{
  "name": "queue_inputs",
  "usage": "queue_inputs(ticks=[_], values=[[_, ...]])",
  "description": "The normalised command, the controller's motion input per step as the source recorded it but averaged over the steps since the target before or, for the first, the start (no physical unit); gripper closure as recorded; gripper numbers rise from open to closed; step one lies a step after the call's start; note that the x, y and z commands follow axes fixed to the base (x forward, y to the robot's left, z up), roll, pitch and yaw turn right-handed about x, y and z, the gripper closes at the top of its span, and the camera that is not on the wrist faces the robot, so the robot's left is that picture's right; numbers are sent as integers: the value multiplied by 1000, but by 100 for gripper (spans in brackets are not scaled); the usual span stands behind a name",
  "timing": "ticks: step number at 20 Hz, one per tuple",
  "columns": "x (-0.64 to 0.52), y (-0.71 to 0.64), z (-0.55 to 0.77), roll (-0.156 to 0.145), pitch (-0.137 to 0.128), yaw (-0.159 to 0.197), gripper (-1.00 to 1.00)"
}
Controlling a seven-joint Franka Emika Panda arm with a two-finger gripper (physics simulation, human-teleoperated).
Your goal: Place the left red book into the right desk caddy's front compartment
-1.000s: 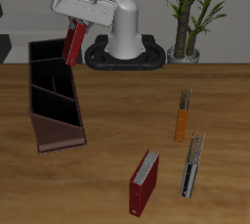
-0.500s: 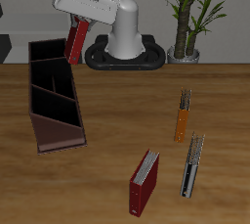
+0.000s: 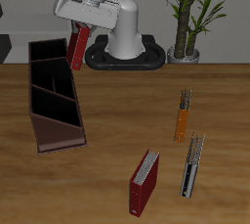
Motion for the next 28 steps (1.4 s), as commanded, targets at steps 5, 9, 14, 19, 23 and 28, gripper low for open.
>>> queue_inputs(ticks=[5,9,14,19,23,28], values=[[37,-39,-143,-1,30,-5,100],[-6,-93,-114,-21,16,-6,100],[1,-61,-105,-13,22,-11,100],[37,-35,-118,-12,21,-11,100],[53,-42,-181,6,38,-1,100],[13,-12,-76,-3,11,-4,100]])
